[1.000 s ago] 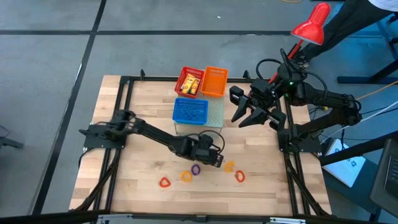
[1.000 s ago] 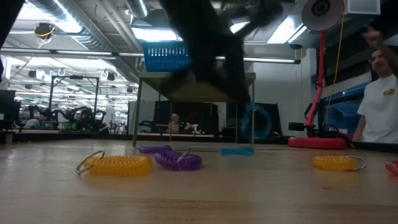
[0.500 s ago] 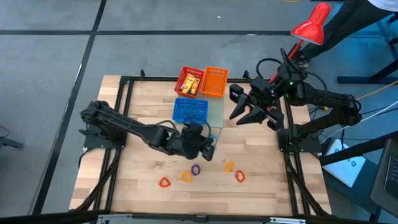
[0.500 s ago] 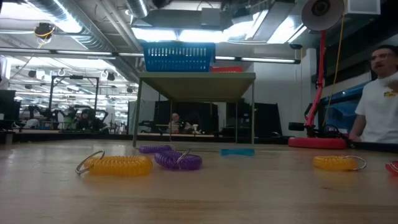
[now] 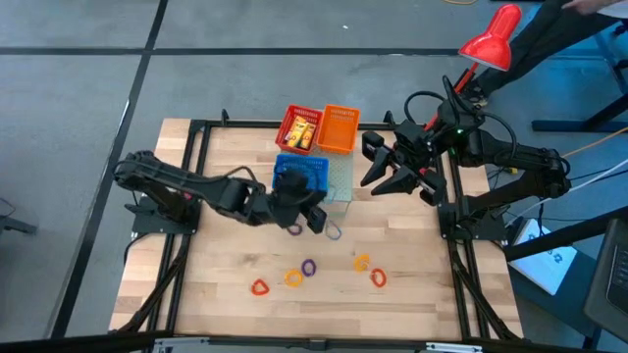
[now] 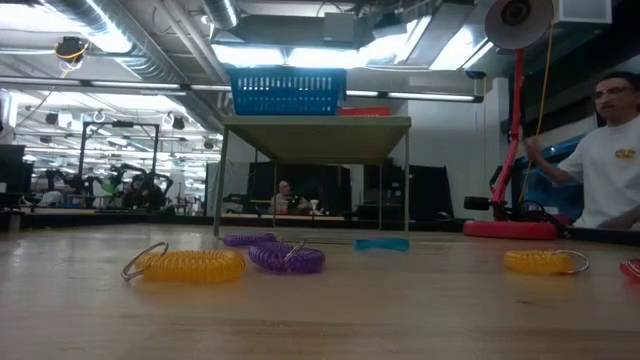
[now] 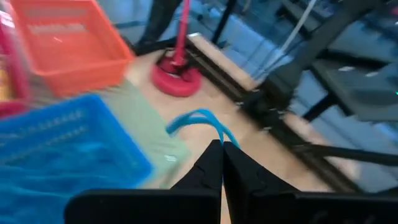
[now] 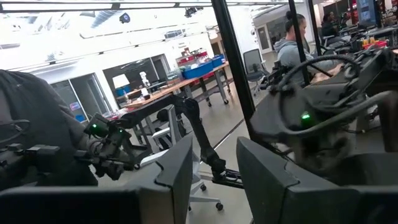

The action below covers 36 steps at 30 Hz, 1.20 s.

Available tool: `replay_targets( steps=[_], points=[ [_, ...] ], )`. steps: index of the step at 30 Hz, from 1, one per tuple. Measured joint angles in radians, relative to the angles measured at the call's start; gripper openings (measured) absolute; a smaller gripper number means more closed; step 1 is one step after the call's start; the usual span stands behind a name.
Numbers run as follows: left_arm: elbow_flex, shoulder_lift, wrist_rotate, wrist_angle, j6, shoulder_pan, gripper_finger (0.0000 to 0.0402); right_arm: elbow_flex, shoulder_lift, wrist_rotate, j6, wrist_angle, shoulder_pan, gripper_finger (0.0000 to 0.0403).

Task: Pick & Place Office Desk Supplies
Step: Put the blue rubber band into the blue basket on the shelf

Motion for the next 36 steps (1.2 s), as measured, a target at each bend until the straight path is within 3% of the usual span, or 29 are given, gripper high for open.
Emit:
replay_targets(
  steps=[12,23,27,36],
  points=[
    [0.0,-0.005,0.109,-0.396,0.069,0.18,0.0001,0.0,0.0,0.037,0.003,0.0,0.0,0.0128],
    [-0.002,0.003,0.274,-0.377,0.148,0.284,0.0001,0.0,0.0,0.037,0.004,0.0,0.0,0.0128],
    [-0.004,0.003,0.269,-0.361,0.146,0.288,0.0006,0.0,0.0,0.037,0.006,0.0,0.0,0.0128],
    [-0.004,0.003,0.316,-0.303,0.138,0.288,0.0092,0.0,0.0,0.037,0.006,0.0,0.0,0.0128]
  ],
)
